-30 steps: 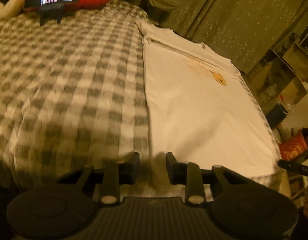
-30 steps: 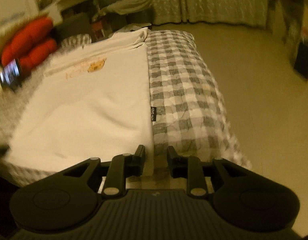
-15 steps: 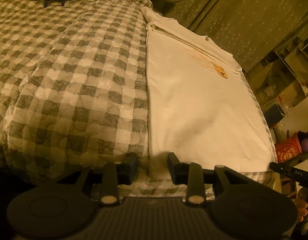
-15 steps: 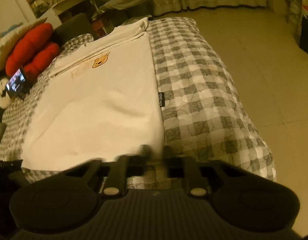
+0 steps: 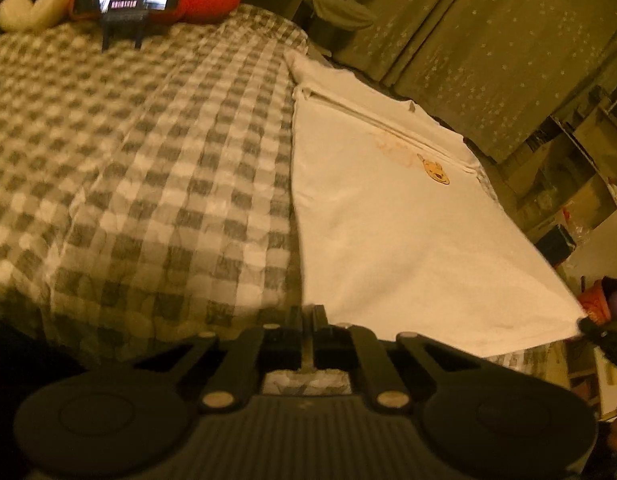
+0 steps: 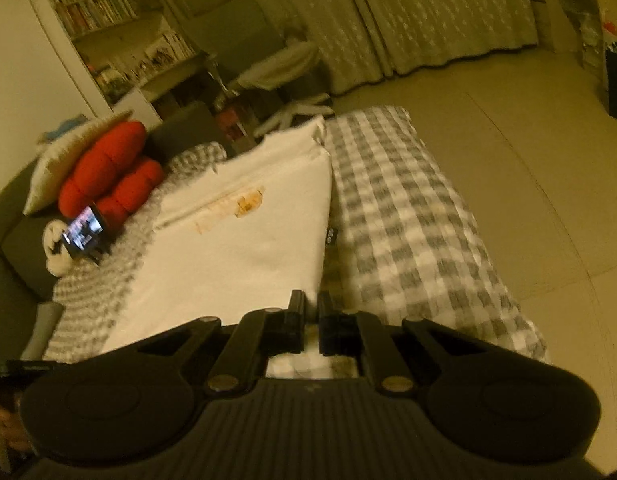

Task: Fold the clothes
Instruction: 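Carry both grippers around the bed to the shirt's hem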

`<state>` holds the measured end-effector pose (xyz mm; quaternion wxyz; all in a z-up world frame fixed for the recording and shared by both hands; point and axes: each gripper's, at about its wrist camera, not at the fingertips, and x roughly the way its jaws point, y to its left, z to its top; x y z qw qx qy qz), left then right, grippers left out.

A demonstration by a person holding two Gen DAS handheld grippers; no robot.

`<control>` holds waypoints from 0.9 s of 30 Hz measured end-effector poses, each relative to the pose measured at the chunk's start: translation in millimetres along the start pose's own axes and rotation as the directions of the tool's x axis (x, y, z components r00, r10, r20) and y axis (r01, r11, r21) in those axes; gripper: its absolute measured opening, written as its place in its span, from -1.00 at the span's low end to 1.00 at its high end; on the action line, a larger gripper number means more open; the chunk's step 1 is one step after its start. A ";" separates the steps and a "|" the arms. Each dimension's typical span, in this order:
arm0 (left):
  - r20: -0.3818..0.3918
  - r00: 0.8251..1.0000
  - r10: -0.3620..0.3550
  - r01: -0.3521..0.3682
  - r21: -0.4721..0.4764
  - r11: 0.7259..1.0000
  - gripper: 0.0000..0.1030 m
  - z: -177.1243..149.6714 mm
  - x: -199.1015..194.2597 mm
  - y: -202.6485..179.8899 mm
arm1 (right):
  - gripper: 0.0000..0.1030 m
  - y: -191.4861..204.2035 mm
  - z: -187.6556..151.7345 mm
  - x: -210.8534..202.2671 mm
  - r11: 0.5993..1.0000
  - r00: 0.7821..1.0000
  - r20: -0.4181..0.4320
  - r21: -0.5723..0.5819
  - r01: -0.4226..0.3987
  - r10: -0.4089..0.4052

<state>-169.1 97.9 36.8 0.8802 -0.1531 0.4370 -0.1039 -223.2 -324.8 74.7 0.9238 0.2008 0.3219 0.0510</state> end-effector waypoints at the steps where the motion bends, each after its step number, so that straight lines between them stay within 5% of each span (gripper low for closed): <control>1: 0.002 1.000 0.016 -0.016 0.016 1.000 -0.93 -1.0 1.9 -2.2 | -0.87 1.3 1.8 4.4 1.000 1.000 -0.009 -0.023 0.019 -0.019; 5: -0.006 0.998 0.062 -0.061 0.046 0.997 -0.93 -6.7 13.4 -8.1 | -0.87 -8.6 -3.6 27.3 0.996 0.993 -0.083 -0.032 0.078 -0.081; 21: 0.125 0.988 0.092 -0.098 0.040 0.994 -0.94 20.1 -37.2 7.8 | -0.88 17.1 -32.1 -7.7 0.996 0.997 -0.050 -0.072 -0.054 0.051; 27: 0.078 0.992 0.101 -0.108 0.084 0.991 -0.94 12.3 -27.9 8.3 | -0.88 17.6 -41.8 1.1 0.999 0.998 -0.063 -0.039 -0.028 0.026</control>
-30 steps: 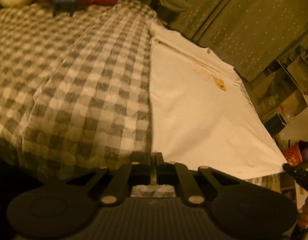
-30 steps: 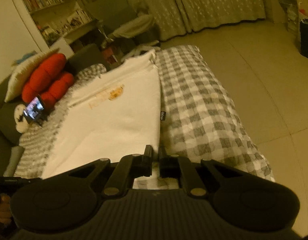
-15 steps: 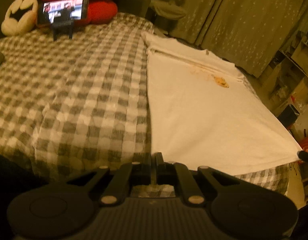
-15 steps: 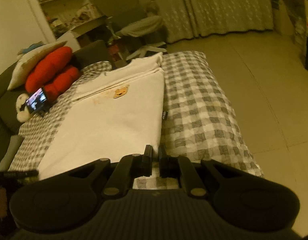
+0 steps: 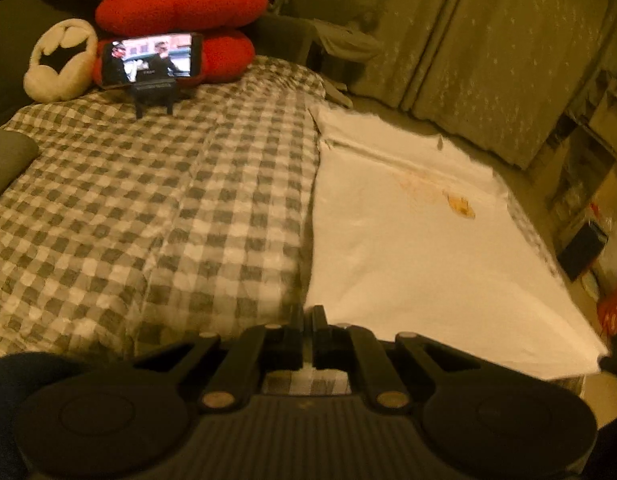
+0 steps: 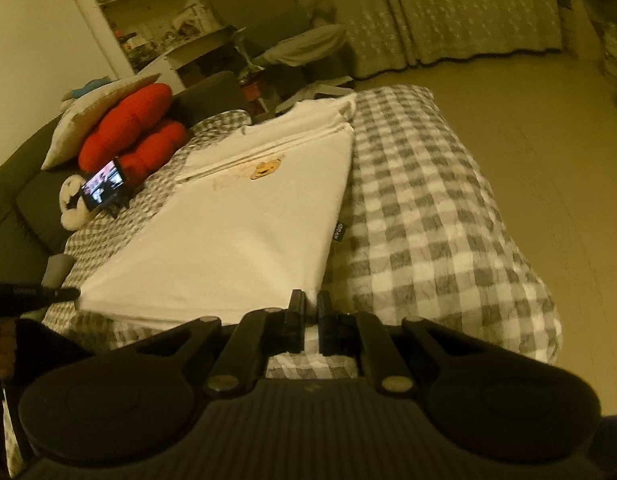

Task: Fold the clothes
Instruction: 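Carry both grippers around the bed to the shirt's hem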

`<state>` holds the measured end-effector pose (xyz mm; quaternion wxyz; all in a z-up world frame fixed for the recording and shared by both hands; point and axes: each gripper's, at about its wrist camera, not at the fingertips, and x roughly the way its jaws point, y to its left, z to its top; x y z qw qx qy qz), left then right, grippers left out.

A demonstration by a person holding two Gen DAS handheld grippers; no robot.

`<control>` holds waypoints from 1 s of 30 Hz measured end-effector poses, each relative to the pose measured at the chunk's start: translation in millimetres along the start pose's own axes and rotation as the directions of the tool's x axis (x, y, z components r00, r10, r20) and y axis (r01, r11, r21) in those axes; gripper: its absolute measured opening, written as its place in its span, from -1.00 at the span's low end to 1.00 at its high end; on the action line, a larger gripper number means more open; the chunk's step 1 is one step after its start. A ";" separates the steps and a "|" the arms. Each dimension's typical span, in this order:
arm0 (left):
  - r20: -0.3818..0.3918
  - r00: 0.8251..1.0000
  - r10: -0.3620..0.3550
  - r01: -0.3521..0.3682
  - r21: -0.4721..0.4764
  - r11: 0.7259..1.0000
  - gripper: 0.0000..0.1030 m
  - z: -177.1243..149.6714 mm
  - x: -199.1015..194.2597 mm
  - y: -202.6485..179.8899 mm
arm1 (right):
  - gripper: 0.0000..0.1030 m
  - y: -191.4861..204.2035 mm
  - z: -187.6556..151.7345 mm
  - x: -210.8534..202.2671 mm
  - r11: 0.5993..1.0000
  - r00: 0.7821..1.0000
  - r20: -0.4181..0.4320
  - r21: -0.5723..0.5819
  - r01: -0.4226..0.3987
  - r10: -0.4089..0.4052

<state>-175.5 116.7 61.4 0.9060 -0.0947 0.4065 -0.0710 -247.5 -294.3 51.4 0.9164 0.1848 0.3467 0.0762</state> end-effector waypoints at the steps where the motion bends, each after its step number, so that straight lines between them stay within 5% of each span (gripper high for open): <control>1: -0.013 1.000 -0.004 0.004 0.005 1.000 -0.94 -1.6 3.0 -0.1 | -0.88 0.3 0.7 0.1 1.000 1.000 0.001 0.008 0.001 -0.001; 16: 0.005 1.000 0.001 -0.001 0.038 0.999 -0.93 11.7 0.0 -4.9 | -0.87 4.7 11.4 -2.5 0.999 0.998 0.063 0.050 -0.014 0.011; 30: -0.013 0.998 0.058 -0.057 0.017 0.998 -0.93 94.0 53.6 -22.3 | -0.86 -5.6 88.6 49.5 0.982 0.996 0.087 0.183 -0.045 0.029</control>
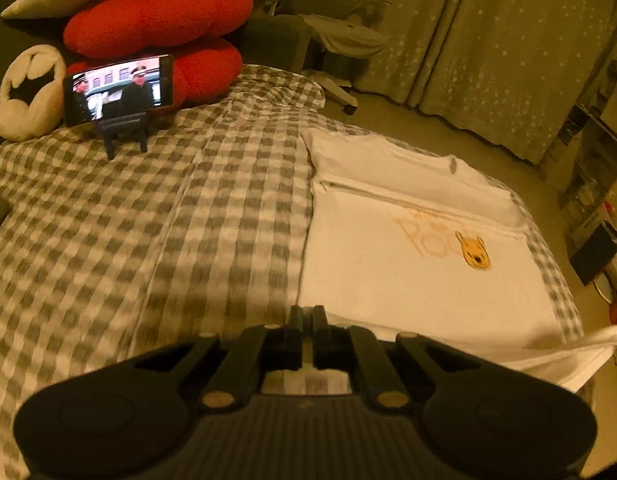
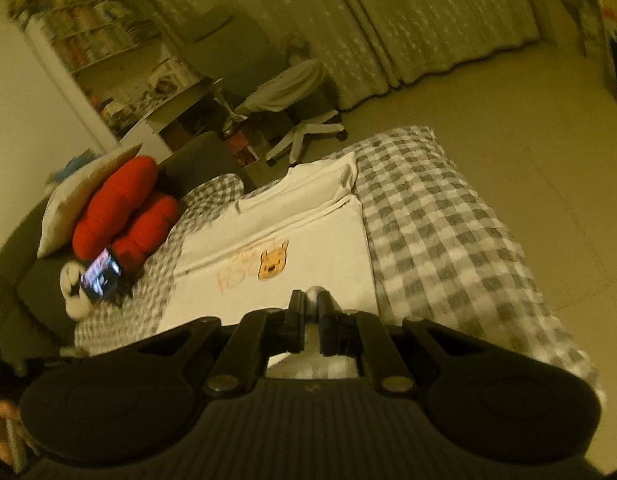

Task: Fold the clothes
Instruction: 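Carry both grippers around the bed to the shirt's hem, then grasp the Pooh shirt's hem with both grippers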

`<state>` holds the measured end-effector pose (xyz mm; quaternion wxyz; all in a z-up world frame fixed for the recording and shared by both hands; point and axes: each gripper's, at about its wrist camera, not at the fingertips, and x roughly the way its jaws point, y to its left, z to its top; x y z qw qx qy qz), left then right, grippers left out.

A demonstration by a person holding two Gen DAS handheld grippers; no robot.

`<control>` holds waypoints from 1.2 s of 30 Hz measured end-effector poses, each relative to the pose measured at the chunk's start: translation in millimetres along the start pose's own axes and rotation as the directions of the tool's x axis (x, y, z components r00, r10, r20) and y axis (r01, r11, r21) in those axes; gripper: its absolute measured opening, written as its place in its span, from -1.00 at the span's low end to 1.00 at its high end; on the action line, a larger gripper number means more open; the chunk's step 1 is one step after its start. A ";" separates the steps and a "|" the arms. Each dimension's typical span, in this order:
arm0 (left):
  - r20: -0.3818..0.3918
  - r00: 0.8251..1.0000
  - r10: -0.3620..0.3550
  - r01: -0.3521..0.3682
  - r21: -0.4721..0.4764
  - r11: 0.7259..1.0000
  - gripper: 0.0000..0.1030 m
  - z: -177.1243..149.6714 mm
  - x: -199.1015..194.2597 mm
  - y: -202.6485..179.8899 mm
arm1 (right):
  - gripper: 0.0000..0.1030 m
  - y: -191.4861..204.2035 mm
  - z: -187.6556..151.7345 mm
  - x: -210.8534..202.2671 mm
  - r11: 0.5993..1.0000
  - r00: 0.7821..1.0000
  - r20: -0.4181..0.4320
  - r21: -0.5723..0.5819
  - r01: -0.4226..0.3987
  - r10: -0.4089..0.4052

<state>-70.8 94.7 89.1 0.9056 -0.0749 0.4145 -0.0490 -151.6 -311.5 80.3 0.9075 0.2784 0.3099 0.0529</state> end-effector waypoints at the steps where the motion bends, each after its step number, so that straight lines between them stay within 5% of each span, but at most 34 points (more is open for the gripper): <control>1: -0.009 1.000 0.011 -0.011 0.001 1.000 -0.93 6.9 8.8 -2.3 | -0.86 -3.1 6.4 8.5 1.000 1.000 -0.013 0.022 -0.001 0.002; 8: -0.089 0.991 0.100 -0.099 0.020 0.995 -0.92 42.4 78.2 -15.4 | -0.85 -31.9 40.7 79.6 0.976 0.992 -0.129 0.214 0.037 -0.009; 14: -0.131 0.991 0.010 -0.023 -0.095 0.995 -0.68 54.0 102.1 8.9 | -0.66 -53.1 49.5 102.2 0.965 0.987 -0.157 0.254 0.060 -0.020; 20: -0.075 0.997 0.021 -0.025 -0.055 0.998 -0.21 50.6 90.6 27.5 | -0.66 -47.0 57.0 97.7 0.994 0.983 -0.153 0.015 0.106 -0.103; 22: -0.074 0.997 0.016 -0.017 -0.004 1.000 -0.20 46.0 89.3 24.9 | -0.65 -38.4 58.4 97.3 0.989 0.982 -0.146 -0.107 0.101 -0.116; 25: -0.032 0.999 -0.018 0.021 0.078 0.997 -0.11 44.5 80.8 18.2 | -0.51 -18.8 48.8 95.4 0.933 0.983 -0.139 -0.354 0.067 -0.123; 27: -0.008 0.998 -0.059 0.059 0.122 0.991 0.28 44.2 76.4 12.8 | -0.28 -11.3 40.0 92.2 0.879 0.984 -0.136 -0.474 0.039 -0.117; 36: -0.005 0.998 -0.066 0.066 0.193 0.979 0.35 48.0 87.7 6.4 | -0.21 4.7 14.5 96.6 0.708 0.986 -0.152 -0.703 -0.063 -0.063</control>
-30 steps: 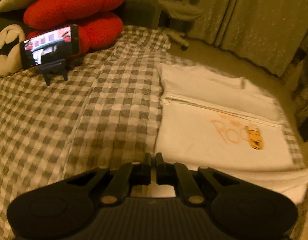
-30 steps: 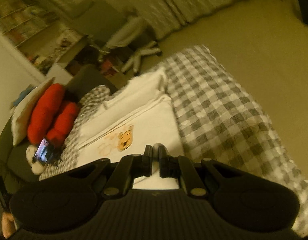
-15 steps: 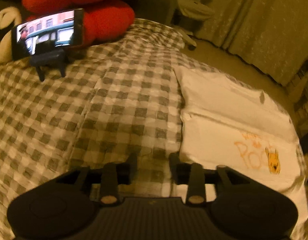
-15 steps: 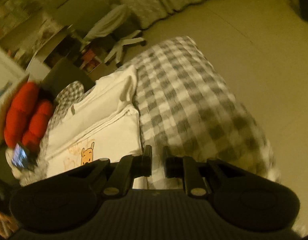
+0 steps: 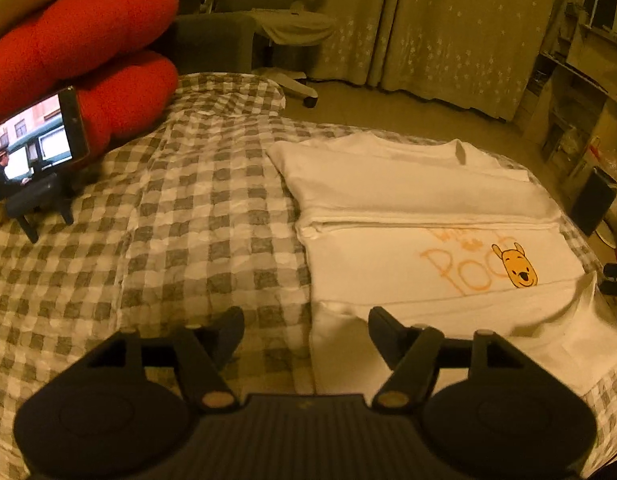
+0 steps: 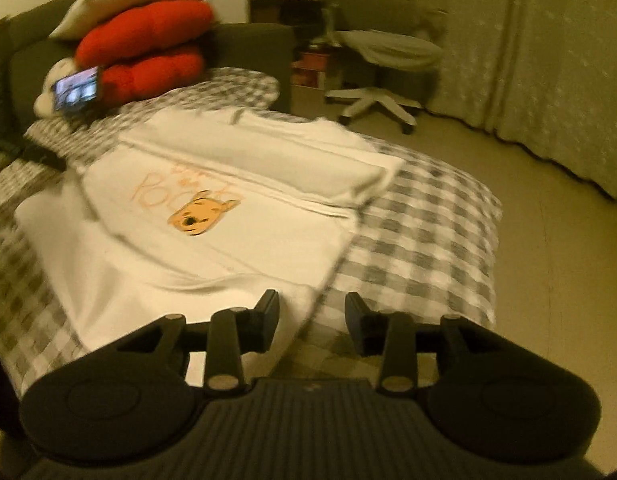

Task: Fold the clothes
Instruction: 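Grasp the Pooh shirt's hem with both grippers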

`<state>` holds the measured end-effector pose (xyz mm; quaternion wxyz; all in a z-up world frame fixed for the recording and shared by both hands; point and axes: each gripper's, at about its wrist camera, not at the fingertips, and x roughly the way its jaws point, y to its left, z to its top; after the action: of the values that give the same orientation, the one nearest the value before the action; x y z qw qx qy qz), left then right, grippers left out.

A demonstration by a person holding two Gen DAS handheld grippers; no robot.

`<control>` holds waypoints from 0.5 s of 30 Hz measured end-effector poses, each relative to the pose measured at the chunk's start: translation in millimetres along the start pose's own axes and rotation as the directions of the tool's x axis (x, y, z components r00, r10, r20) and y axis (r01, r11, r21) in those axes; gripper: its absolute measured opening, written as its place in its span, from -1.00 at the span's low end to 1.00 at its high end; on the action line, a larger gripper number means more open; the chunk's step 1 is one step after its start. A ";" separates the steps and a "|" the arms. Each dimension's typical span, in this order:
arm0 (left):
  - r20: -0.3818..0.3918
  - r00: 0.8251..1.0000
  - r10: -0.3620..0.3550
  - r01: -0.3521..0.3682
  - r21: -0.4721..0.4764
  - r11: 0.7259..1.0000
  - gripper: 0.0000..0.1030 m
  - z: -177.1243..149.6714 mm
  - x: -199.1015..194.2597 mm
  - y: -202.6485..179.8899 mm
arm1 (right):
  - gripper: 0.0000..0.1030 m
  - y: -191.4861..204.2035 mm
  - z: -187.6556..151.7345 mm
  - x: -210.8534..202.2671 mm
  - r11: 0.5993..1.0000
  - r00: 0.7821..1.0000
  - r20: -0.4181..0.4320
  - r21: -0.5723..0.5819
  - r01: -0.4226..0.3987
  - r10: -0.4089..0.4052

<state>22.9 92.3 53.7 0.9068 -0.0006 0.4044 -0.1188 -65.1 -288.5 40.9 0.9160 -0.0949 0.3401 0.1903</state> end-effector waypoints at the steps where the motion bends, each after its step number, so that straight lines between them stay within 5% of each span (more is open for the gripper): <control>1: 0.008 1.000 0.007 -0.007 0.000 1.000 0.35 0.2 -0.7 1.9 | -0.21 2.1 1.8 1.3 1.000 1.000 0.004 -0.017 0.004 -0.004; 5: 0.030 0.999 -0.019 0.016 0.076 0.997 0.34 -1.0 -2.4 1.0 | -0.21 6.0 10.4 7.9 0.997 0.999 0.024 -0.067 0.036 -0.035; 7: 0.017 0.999 0.031 -0.033 0.139 0.990 0.33 -3.8 3.8 -4.2 | -0.22 6.7 11.3 13.6 0.996 0.999 0.014 -0.079 0.031 -0.030; 10: 0.009 0.996 0.094 -0.094 0.163 0.982 0.17 -5.9 11.1 -7.9 | -0.71 0.4 9.0 18.3 0.999 1.000 0.005 -0.053 0.004 -0.003; 15: 0.037 0.997 0.067 -0.073 0.219 0.973 -0.03 -6.4 14.1 -21.8 | -0.84 -6.9 9.6 18.6 1.000 1.000 -0.001 0.024 0.003 -0.003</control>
<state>22.6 68.7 41.3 0.9109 0.1122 0.3750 -0.1307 -43.7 -286.6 36.1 0.9172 -0.0843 0.3429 0.1847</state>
